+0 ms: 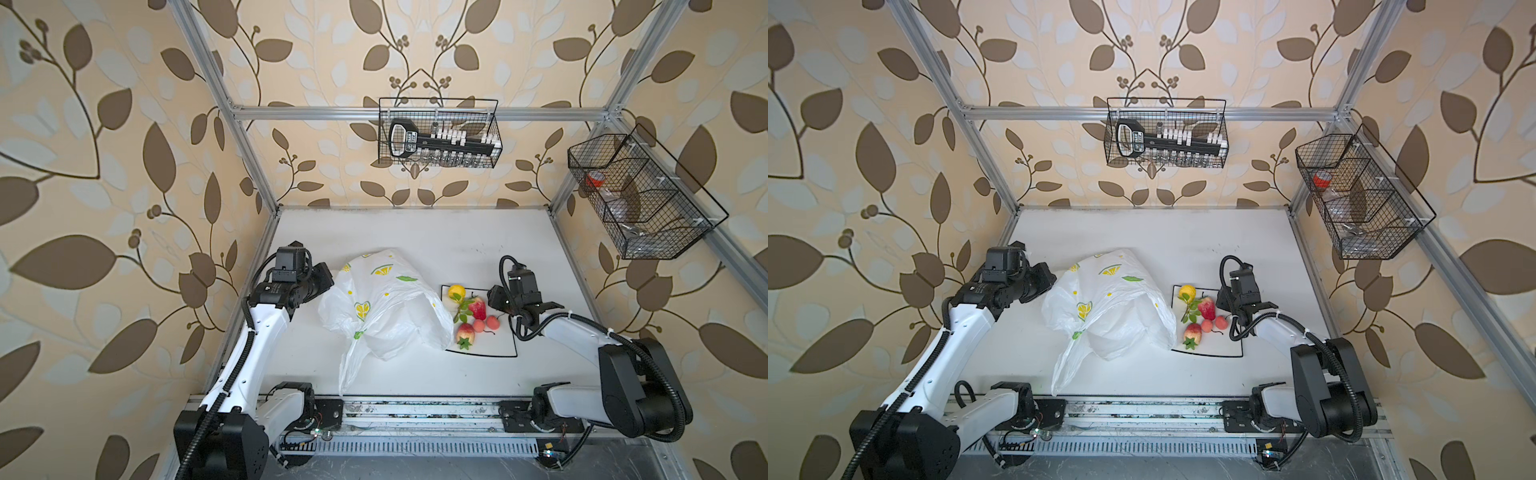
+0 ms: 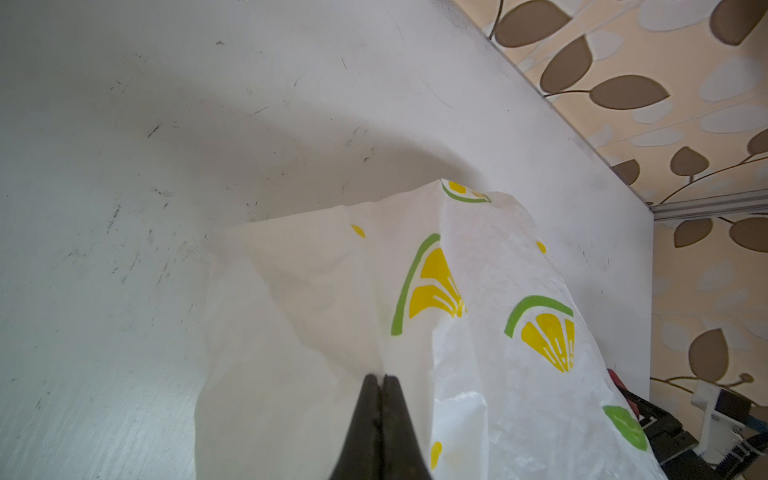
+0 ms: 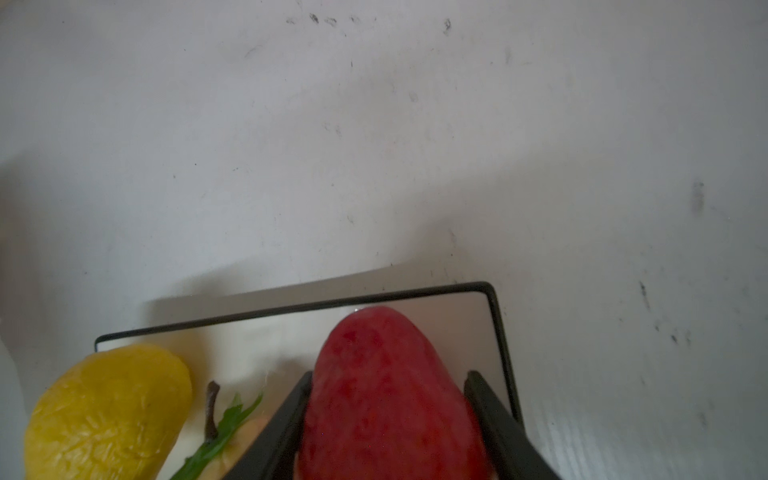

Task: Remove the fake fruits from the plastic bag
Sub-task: 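Lower the red peach into the rectangle and open the right gripper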

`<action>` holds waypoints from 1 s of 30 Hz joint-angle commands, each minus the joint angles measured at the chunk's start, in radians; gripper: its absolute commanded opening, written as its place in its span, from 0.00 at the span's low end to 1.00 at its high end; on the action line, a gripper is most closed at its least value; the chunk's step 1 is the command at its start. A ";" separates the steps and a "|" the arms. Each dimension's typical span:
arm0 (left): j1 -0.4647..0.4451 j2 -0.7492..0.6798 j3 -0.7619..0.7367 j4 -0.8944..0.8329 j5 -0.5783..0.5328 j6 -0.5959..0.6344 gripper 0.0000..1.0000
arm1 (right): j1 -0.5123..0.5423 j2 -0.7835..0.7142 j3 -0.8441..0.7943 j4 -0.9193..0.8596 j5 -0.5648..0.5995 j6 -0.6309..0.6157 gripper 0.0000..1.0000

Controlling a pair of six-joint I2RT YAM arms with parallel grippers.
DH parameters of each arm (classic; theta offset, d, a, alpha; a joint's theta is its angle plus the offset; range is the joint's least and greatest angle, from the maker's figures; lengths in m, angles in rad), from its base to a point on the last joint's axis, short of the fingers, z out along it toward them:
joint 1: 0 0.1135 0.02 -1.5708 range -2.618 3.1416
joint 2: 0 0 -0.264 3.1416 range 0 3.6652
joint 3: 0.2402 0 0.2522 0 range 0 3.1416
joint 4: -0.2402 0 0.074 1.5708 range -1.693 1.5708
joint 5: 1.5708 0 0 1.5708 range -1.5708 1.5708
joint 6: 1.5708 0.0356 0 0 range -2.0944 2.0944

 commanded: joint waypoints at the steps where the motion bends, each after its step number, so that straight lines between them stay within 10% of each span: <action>1: 0.012 -0.013 0.015 0.019 0.015 0.018 0.00 | -0.004 0.002 -0.008 0.016 -0.022 0.002 0.49; 20: 0.012 -0.016 0.023 0.008 0.001 0.029 0.00 | -0.003 -0.085 0.024 -0.051 -0.024 -0.005 0.70; 30: 0.012 -0.013 0.021 0.011 0.010 0.028 0.00 | 0.018 -0.423 0.103 -0.225 -0.086 -0.008 0.65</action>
